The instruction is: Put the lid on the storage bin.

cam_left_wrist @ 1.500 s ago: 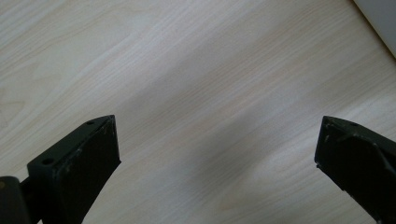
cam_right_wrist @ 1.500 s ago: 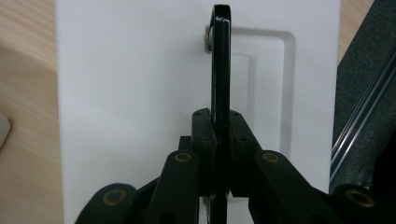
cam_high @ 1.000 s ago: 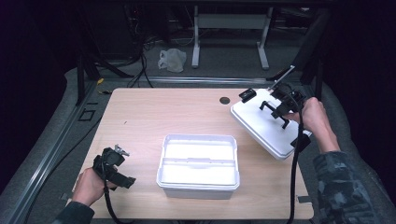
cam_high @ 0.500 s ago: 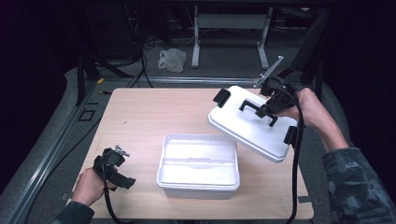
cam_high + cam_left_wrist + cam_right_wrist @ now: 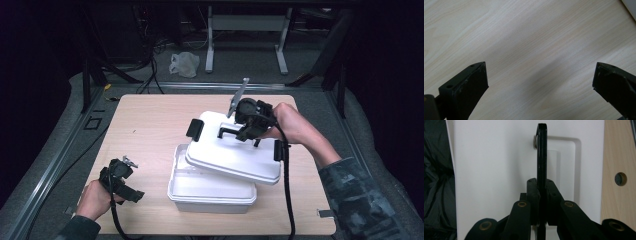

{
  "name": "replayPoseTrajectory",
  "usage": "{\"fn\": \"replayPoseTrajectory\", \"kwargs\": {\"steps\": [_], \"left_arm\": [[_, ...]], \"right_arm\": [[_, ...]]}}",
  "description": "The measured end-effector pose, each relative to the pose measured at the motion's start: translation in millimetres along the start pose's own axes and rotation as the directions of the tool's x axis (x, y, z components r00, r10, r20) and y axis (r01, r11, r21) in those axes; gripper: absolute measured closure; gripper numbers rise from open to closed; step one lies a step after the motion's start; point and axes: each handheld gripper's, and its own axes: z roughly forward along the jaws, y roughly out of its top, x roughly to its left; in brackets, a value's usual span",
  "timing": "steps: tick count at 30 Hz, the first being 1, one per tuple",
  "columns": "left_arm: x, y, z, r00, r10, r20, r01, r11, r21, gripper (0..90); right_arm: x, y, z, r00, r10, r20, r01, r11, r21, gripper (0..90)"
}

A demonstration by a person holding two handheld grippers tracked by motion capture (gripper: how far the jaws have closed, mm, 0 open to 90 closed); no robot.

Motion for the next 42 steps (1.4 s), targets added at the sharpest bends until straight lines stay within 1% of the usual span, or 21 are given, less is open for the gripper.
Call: {"fn": "replayPoseTrajectory", "kwargs": {"steps": [1, 2, 4, 5, 6, 7, 9, 10, 16, 17, 19, 26, 27, 31, 32, 34, 38, 39, 40, 41, 42], "left_arm": [[0.0, 0.0, 0.0, 1.0, 0.0, 0.0, 0.0, 1.0, 0.0, 0.0], [0.6, -0.1, 0.6, 1.0, -0.003, 0.002, 0.003, 1.0, -0.002, 0.0], [1.0, -0.1, 1.5, 1.0, -0.003, 0.004, 0.003, 1.0, 0.002, 0.0], [1.0, -0.1, 1.5, 1.0, -0.003, 0.004, 0.003, 1.0, 0.002, 0.0], [1.0, 0.2, 2.4, 1.0, -0.001, 0.005, 0.001, 1.0, 0.007, 0.0], [0.9, 0.2, 2.5, 1.0, -0.001, 0.007, 0.001, 1.0, 0.008, 0.0], [0.9, 0.2, 2.4, 1.0, -0.001, 0.005, 0.001, 1.0, 0.007, 0.0], [0.9, -0.1, 2.3, 1.0, 0.0, 0.006, 0.0, 1.0, 0.006, 0.0], [1.7, -0.4, 3.4, 1.0, 0.005, 0.008, -0.005, 0.9999, 0.013, 0.0], [1.7, -0.4, 3.4, 1.0, 0.005, 0.008, -0.005, 0.9999, 0.013, 0.0], [1.7, -0.9, 3.8, 0.9999, 0.003, 0.011, -0.003, 0.9999, 0.015, 0.0], [0.8, 0.0, 4.0, 0.9999, 0.006, 0.009, -0.007, 0.9998, 0.016, 0.0], [0.8, 0.2, 4.1, 0.9999, 0.008, 0.009, -0.008, 0.9998, 0.016, 0.0], [0.6, 0.1, 4.4, 0.9999, 0.008, 0.007, -0.008, 0.9998, 0.018, 0.0], [0.6, 0.1, 4.4, 0.9999, 0.008, 0.007, -0.008, 0.9998, 0.018, 0.0], [0.7, 0.0, 4.5, 0.9999, 0.008, 0.007, -0.008, 0.9998, 0.017, 0.0], [0.7, -0.1, 5.3, 0.9999, 0.008, 0.011, -0.008, 0.9998, 0.021, 0.0], [0.5, 0.0, 5.2, 0.9999, 0.008, 0.011, -0.008, 0.9997, 0.021, 0.0], [0.3, 0.0, 5.1, 0.9999, 0.007, 0.011, -0.007, 0.9998, 0.02, 0.0], [0.2, -0.1, 5.0, 0.9999, 0.007, 0.011, -0.007, 0.9998, 0.019, 0.0], [0.4, -0.2, 5.0, 0.9999, 0.007, 0.011, -0.007, 0.9998, 0.019, 0.0]], "right_arm": [[0.0, 0.0, 0.0, 1.0, 0.0, 0.0, 0.0, 1.0, 0.0, 84.8], [6.8, 8.4, 6.5, 0.9997, -0.022, -0.004, 0.022, 1.0, 0.005, 84.8], [13.8, 16.0, 13.3, 0.9988, -0.046, -0.017, 0.046, 0.999, 0.011, 84.8], [13.8, 16.0, 13.3, 0.9988, -0.046, -0.017, 0.046, 0.999, 0.011, 84.8], [20.6, 23.6, 20.5, 0.9972, -0.067, -0.032, 0.068, 0.998, 0.013, 84.8], [24.1, 27.2, 24.2, 0.9963, -0.08, -0.032, 0.081, 0.997, 0.009, 84.8], [27.0, 30.7, 28.4, 0.9951, -0.092, -0.037, 0.093, 0.996, 0.018, 84.7], [32.4, 36.8, 37.4, 0.9926, -0.111, -0.049, 0.112, 0.993, 0.023, 84.7], [41.2, 48.7, 61.1, 0.9876, -0.138, -0.076, 0.141, 0.989, 0.045, 84.7], [41.2, 48.7, 61.1, 0.9876, -0.138, -0.076, 0.141, 0.989, 0.045, 84.7], [43.5, 49.2, 68.9, 0.9868, -0.143, -0.076, 0.147, 0.988, 0.054, 84.7], [44.7, 43.0, 69.8, 0.9873, -0.14, -0.074, 0.144, 0.988, 0.049, 84.6], [45.3, 41.8, 70.9, 0.9868, -0.143, -0.075, 0.146, 0.989, 0.037, 84.6], [48.8, 40.4, 77.4, 0.9852, -0.151, -0.081, 0.156, 0.986, 0.056, 84.5], [49.6, 39.7, 79.5, 0.9859, -0.151, -0.071, 0.155, 0.987, 0.046, 84.3], [48.8, 39.0, 78.0, 0.986, -0.146, -0.079, 0.151, 0.987, 0.053, 84.3], [49.1, 35.8, 79.4, 0.9884, -0.135, -0.071, 0.137, 0.99, 0.029, 83.6], [49.4, 35.2, 79.6, 0.9886, -0.134, -0.069, 0.136, 0.99, 0.024, 80.4], [49.7, 34.6, 80.8, 0.9908, -0.121, -0.06, 0.122, 0.992, 0.019, 70.8], [50.1, 34.4, 81.3, 0.9926, -0.111, -0.049, 0.112, 0.993, 0.026, 67.9], [50.1, 34.1, 79.5, 0.9927, -0.109, -0.051, 0.111, 0.993, 0.032, 62.8]]}}
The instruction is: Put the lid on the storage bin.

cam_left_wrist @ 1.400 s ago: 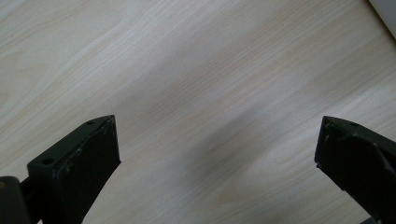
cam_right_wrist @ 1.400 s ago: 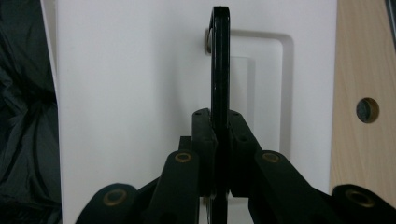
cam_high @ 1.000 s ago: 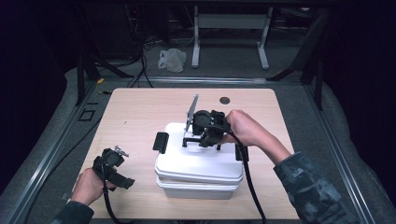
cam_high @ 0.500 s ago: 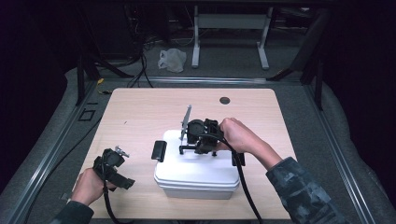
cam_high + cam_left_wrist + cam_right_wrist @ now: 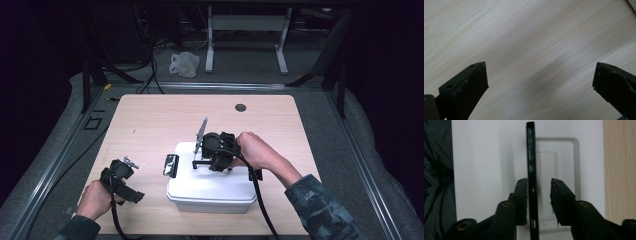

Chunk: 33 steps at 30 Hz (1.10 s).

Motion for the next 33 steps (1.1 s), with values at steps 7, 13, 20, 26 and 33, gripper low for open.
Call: {"fn": "replayPoseTrajectory", "kwargs": {"steps": [7, 13, 20, 26, 33], "left_arm": [[0.7, -0.1, 0.2, 1.0, 0.0, -0.003, 0.0, 1.0, 0.001, 0.0], [0.4, -0.4, -0.2, 1.0, 0.006, -0.005, -0.006, 1.0, -0.006, 0.0], [1.4, -0.7, 1.3, 1.0, 0.002, -0.008, -0.002, 1.0, -0.004, 0.0], [0.5, -0.7, 1.7, 0.9999, 0.001, -0.011, -0.002, 1.0, -0.004, 0.0], [1.4, -1.2, 2.6, 0.9999, 0.002, -0.012, -0.002, 1.0, -0.002, 0.0]], "right_arm": [[5.1, -11.0, -22.1, 0.9967, 0.08, 0.01, -0.079, 0.994, -0.075, 20.4], [5.8, -45.3, -44.1, 0.963, 0.261, 0.067, -0.25, 0.958, -0.141, 2.6], [13.2, -106.6, -61.6, 0.8973, 0.417, 0.144, -0.39, 0.902, -0.187, 0.0], [22.1, -160.5, -55.9, 0.8249, 0.542, 0.16, -0.503, 0.833, -0.23, 0.0], [25.0, -211.5, -29.1, 0.7339, 0.664, 0.143, -0.623, 0.742, -0.246, 0.0]]}}
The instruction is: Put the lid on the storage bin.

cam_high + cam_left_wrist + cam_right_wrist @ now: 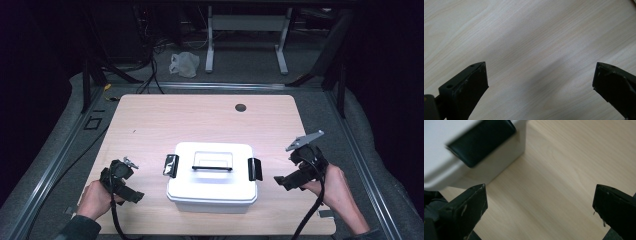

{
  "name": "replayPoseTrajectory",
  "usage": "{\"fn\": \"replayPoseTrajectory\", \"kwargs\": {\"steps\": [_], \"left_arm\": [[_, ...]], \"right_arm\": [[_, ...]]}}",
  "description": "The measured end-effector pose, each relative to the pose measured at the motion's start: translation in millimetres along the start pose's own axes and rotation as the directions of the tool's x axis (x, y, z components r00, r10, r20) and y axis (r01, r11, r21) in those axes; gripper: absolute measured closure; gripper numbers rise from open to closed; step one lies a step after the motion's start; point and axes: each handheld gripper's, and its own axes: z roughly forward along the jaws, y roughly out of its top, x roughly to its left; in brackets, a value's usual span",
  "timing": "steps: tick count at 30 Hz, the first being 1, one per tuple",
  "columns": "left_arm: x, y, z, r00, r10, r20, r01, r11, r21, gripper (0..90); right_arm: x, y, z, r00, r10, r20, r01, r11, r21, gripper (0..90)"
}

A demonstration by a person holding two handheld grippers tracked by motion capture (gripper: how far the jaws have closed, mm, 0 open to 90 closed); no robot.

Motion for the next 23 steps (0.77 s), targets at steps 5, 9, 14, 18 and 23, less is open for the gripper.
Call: {"fn": "replayPoseTrajectory", "kwargs": {"steps": [5, 9, 14, 18, 23], "left_arm": [[-0.5, -0.1, 2.2, 1.0, 0.007, -0.002, -0.007, 0.9999, 0.007, 0.0], [-0.4, 0.3, 4.0, 1.0, 0.009, -0.003, -0.009, 0.9999, 0.014, 0.0], [0.1, 0.7, 6.5, 0.9998, 0.017, 0.0, -0.017, 0.9997, 0.019, 0.0], [0.2, 1.3, 7.8, 0.9998, 0.019, -0.004, -0.018, 0.9997, 0.019, 0.0], [1.7, 1.5, 10.5, 0.9998, 0.019, 0.006, -0.019, 0.9996, 0.02, 0.0]], "right_arm": [[-15.3, -32.7, 24.4, 0.9943, 0.087, 0.062, -0.088, 0.996, 0.018, 0.0], [-16.4, -43.8, 41.4, 0.9894, 0.117, 0.085, -0.12, 0.992, 0.029, 0.0], [-13.1, -51.2, 62.3, 0.9883, 0.131, 0.078, -0.136, 0.989, 0.061, 0.0], [-11.4, -56.6, 73.0, 0.9883, 0.113, 0.102, -0.125, 0.986, 0.114, 0.0], [-10.3, -56.9, 79.3, 0.9907, 0.098, 0.095, -0.111, 0.983, 0.146, 0.0]]}}
